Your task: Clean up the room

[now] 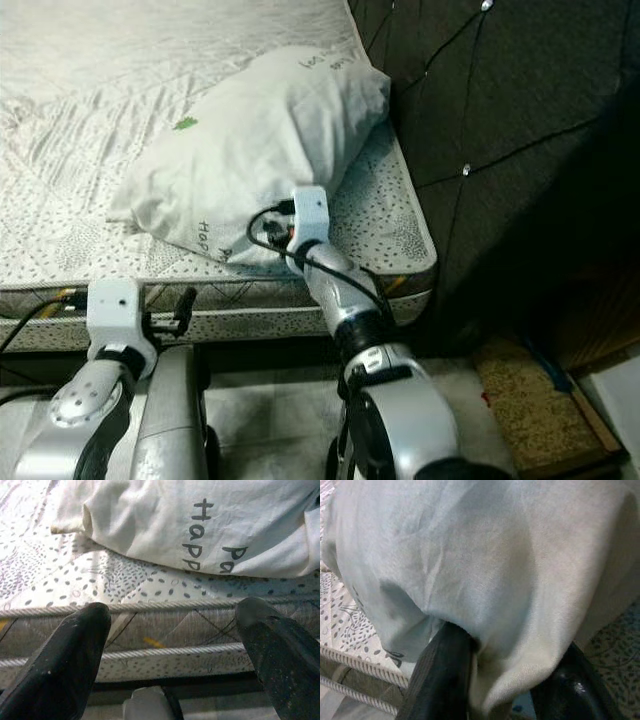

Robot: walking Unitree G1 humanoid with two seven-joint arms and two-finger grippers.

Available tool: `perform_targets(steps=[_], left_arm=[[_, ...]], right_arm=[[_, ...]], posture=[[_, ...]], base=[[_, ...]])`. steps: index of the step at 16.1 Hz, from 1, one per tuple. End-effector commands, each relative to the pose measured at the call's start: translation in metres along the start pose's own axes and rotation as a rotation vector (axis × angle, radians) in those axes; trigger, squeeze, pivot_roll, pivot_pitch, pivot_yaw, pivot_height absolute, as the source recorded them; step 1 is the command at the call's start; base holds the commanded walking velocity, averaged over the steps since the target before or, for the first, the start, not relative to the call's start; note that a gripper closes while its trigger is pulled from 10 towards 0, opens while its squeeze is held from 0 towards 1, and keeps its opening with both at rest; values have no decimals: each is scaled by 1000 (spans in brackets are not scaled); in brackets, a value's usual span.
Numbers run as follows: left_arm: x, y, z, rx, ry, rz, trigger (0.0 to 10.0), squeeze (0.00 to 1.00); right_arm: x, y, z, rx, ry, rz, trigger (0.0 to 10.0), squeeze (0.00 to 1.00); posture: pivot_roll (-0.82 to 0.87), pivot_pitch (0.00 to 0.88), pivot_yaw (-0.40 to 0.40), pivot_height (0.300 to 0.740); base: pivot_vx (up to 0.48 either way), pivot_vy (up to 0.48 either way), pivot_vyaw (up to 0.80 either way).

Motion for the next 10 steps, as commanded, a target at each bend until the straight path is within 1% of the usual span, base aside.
perform_targets(steps=[1, 2, 3, 4, 5, 7, 8, 9, 10], left_arm=[[2, -1, -3, 9, 7, -2, 10000, 0], [4, -3, -3, 8, 4, -6, 10000, 0], [4, -3, -3, 7, 3, -8, 10000, 0], [6, -4, -3, 6, -1, -9, 10000, 0], [8, -4, -3, 5, -4, -6, 10000, 0], [10, -1, -3, 4, -13, 4, 10000, 0], [11, 1, -2, 3, -17, 11, 10000, 0], [12, 2, -1, 0, -22, 18, 10000, 0], [15, -1, -1, -2, -29, 12, 10000, 0]], right_arm=[[0, -12, 12, 7, -37, -38, 0, 0], [0, -18, 13, -1, -37, -51, 0, 0], [0, -21, 13, -5, -37, -54, 0, 0], [0, -28, 16, -19, -38, -68, 0, 0], [-1, -40, 22, -37, -42, -97, 0, 0], [-4, -64, 36, -63, -59, -173, 0, 0], [-8, -79, 47, -77, -79, -228, 0, 0], [-16, -105, 68, -89, -121, -319, 0, 0], [-35, -142, 94, -118, -175, -453, 0, 0]], posture=[[90, 25, -32, 542], [88, 18, -36, 542], [88, 18, -36, 542], [86, 10, -47, 542], [85, 2, -61, 542], [81, 0, -65, 542], [75, 0, -63, 542], [73, 0, -61, 542], [64, 0, -58, 542]], base=[[0, 0, 0], [0, 0, 0], [0, 0, 0], [0, 0, 0], [0, 0, 0], [0, 0, 0], [0, 0, 0], [0, 0, 0], [0, 0, 0]])
Point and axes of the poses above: a point about 5 cm out from each wrist's last joint towards the gripper, its own x axis pointing out of the wrist towards the gripper, its own z axis along the axis of the wrist's last joint, y = z × x, the point moved 3 cm from there along x, pointing out of the wrist towards the gripper, and after that the axes turned 14 degrees about -x, right-handed, at the moved point
